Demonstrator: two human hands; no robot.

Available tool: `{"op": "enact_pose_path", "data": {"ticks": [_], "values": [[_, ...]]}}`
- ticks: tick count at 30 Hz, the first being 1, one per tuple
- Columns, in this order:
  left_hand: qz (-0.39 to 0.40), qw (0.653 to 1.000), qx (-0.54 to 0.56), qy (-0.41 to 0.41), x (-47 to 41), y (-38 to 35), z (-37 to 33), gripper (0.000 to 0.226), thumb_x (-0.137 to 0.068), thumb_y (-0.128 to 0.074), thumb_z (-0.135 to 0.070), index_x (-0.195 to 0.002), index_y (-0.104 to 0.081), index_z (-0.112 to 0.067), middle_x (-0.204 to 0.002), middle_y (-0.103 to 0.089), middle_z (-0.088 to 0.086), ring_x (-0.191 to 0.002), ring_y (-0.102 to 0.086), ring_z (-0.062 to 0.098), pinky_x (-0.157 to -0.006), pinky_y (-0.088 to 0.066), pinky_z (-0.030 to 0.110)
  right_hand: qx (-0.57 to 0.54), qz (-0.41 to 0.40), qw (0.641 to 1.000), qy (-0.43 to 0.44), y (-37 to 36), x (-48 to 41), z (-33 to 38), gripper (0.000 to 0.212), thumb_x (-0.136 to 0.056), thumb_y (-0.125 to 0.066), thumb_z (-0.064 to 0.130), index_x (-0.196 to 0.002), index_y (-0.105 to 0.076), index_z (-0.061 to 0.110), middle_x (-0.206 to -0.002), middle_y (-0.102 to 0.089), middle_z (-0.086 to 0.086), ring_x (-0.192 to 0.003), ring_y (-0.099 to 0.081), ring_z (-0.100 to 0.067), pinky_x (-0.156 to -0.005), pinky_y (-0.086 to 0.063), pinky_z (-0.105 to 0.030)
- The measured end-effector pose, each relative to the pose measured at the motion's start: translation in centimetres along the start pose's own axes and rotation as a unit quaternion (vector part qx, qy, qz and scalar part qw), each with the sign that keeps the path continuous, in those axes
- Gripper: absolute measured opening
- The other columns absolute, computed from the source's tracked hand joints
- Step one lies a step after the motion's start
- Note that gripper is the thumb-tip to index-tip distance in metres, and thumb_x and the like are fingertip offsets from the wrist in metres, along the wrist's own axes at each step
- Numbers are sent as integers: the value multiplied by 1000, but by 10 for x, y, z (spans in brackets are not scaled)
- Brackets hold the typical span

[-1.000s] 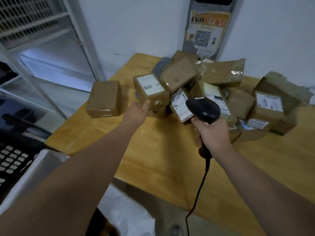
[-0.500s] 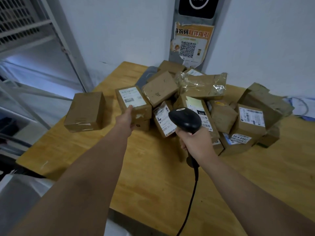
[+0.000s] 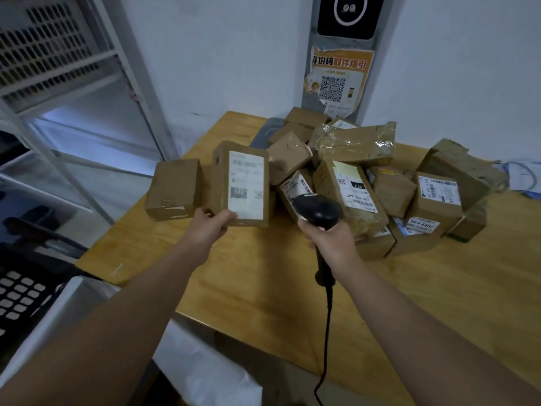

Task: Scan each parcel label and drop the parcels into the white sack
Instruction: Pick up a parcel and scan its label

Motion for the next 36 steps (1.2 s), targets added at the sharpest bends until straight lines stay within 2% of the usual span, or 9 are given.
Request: {"op": "enact_pose_path", "data": {"ticks": [3,5,8,12,19,22,28,31,36], "values": [[86,995,-1,-45,32,-10,-1,52,-74,-79,-21,-117,-50,-17,-117,-59,5,-109,-60,18,-98,-48,32,-77,26,996,34,-6,12,6,26,-79,-79,26,-100,-68,15,-95,-72,3,-98,-64,-13,-86,-47,-28],[137,990,10,-43,47,-21,0,49,-79,-76,-18,-121,-50,-17,-122,-58,6,-111,-60,18,-98,-48,31,-139,58,988,44,-12,19,10,19,-80,-76,18,-98,-68,19,-90,-73,11,-96,-67,-10,-84,-49,-27],[191,981,4,-22,56,-33,6,42,-83,-73,-24,-119,-51,-23,-127,-57,1,-116,-56,15,-104,-45,35,-197,85,976,35,-17,24,9,22,-83,-72,8,-102,-70,18,-100,-75,1,-97,-70,-18,-83,-57,-37],[214,973,-82,-29,56,-36,2,60,-79,-74,-41,-130,-49,-23,-127,-58,-8,-118,-53,13,-106,-41,36,-197,65,978,29,-9,25,3,32,-82,-72,3,-112,-67,12,-107,-74,-5,-99,-71,-23,-81,-60,-41],[177,981,-65,-44,43,-35,-25,18,-90,-66,-23,-107,-62,-24,-109,-70,-4,-100,-66,12,-77,-55,28,-148,17,989,12,-5,29,-9,25,-83,-74,9,-107,-67,14,-101,-74,-3,-93,-70,-20,-79,-59,-36],[133,986,-89,-55,33,-26,-22,29,-86,-71,-21,-113,-63,-18,-109,-69,-3,-102,-65,13,-74,-56,27,-103,-68,992,5,-3,32,-6,17,-86,-71,16,-101,-66,10,-88,-67,-1,-82,-65,-15,-72,-59,-30],[77,991,-107,-30,17,-11,-7,48,-79,-78,-25,-121,-59,-10,-111,-67,1,-105,-64,18,-89,-55,40,17,3,997,69,-27,50,15,19,-85,-73,25,-75,-62,13,-47,-53,8,-42,-51,-8,-48,-45,-23],[65,991,-120,-13,15,-7,-1,47,-80,-77,-25,-122,-59,-10,-114,-66,2,-108,-61,21,-93,-53,44,37,22,998,56,-37,52,22,23,-85,-73,29,-71,-59,17,-43,-54,13,-39,-49,-7,-46,-44,-24],[64,989,-123,45,12,1,13,48,-81,-76,-29,-122,-60,-8,-111,-67,4,-106,-60,21,-87,-54,41,64,38,997,18,-44,53,35,24,-86,-69,25,-72,-60,9,-52,-52,-3,-41,-48,-12,-42,-43,-22]]}}
Point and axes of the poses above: each hand's wrist, its own x-axis away from the middle knuckle, its own y-axis out of the back of the hand, z = x × y, the point moved 5 cm from there along -x, towards the middle knuckle
